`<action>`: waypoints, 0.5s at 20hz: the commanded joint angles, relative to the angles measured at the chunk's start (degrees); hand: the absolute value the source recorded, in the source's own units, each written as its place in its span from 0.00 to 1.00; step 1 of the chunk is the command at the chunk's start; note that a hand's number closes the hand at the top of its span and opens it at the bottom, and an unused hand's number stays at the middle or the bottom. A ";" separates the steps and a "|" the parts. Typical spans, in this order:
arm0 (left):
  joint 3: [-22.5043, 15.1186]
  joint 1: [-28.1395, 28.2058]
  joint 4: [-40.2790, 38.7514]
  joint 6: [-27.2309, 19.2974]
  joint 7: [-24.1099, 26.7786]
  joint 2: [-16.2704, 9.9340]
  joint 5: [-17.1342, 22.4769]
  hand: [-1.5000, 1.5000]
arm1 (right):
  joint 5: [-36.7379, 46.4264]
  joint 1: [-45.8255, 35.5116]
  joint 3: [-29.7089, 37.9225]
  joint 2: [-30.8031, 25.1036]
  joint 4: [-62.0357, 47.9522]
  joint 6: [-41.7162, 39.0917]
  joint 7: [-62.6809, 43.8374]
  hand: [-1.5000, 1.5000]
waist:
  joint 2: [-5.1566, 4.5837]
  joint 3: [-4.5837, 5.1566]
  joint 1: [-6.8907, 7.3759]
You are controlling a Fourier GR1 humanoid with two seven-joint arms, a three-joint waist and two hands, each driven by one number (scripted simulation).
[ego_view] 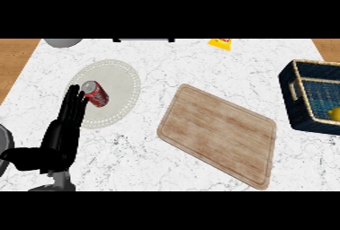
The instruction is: Pick the lemon from the cutting board and place it in the basket
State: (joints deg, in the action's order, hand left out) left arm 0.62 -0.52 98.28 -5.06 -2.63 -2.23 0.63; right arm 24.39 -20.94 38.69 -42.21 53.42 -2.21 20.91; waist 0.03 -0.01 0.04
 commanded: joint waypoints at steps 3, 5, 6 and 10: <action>0.54 1.07 0.39 0.98 0.21 -0.52 0.78 0.50 | -2.46 0.35 3.60 -4.74 -2.03 1.31 -2.51 0.00 | -0.05 -0.01 0.16; 0.50 -2.48 -3.33 -0.82 0.18 0.33 -0.72 0.50 | -4.28 0.32 5.38 -3.98 1.60 2.36 -6.37 0.00 | 0.00 0.03 -0.32; 0.83 -0.85 -3.18 -0.70 2.49 0.67 -0.38 0.50 | -6.94 1.04 8.81 -7.96 -4.15 -1.43 -3.42 0.00 | -0.06 -0.01 -0.28; 0.71 2.16 -0.70 1.30 2.51 -0.89 0.13 0.50 | -12.10 1.59 13.15 -12.41 -8.03 -5.99 -3.48 0.00 | -0.03 -0.02 0.04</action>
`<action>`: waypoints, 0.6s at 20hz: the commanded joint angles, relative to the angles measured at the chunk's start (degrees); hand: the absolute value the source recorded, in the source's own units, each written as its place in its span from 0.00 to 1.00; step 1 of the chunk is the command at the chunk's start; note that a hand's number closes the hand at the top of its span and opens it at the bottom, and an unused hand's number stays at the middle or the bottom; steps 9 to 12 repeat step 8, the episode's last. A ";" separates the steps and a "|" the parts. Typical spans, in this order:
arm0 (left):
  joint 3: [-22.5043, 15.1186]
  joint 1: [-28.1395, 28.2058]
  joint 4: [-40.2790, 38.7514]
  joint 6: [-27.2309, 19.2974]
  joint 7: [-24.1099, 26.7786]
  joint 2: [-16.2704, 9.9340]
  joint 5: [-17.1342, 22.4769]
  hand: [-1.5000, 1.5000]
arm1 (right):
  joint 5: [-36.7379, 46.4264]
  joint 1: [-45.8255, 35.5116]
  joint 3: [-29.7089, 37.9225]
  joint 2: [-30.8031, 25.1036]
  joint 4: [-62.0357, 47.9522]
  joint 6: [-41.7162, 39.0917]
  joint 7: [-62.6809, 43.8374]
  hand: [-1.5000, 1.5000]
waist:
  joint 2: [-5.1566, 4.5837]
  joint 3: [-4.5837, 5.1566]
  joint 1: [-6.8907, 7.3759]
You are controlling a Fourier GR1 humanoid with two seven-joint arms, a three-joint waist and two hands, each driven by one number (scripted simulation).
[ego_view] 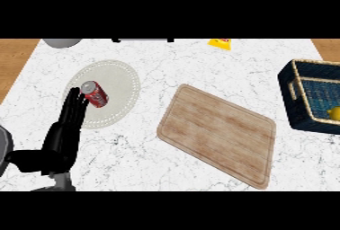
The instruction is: Pick the lemon from the cutting board and place it in the basket
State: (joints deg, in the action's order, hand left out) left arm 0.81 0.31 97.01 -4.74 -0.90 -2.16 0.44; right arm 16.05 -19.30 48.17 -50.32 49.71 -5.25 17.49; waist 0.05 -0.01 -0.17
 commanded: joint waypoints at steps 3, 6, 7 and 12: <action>0.58 -2.48 -0.73 -0.37 -1.74 -0.37 -0.09 0.50 | -6.54 4.99 5.86 -8.23 -4.19 -9.47 3.01 0.00 | 0.00 -0.01 -0.34; -1.94 2.45 5.17 0.41 -2.84 0.31 -0.11 0.50 | -9.64 3.64 7.66 -11.19 -13.40 -15.04 8.24 0.00 | 0.01 -0.11 0.43; -1.47 1.00 1.15 -1.01 0.68 1.09 -1.63 0.50 | -8.85 1.65 6.80 -14.43 -17.10 -14.67 9.55 0.00 | -0.19 -0.11 0.62; -0.57 0.83 0.20 -0.38 0.22 0.59 -0.62 0.50 | -10.24 7.73 8.77 -12.89 -14.97 -17.84 11.28 0.00 | -0.03 -0.05 -0.23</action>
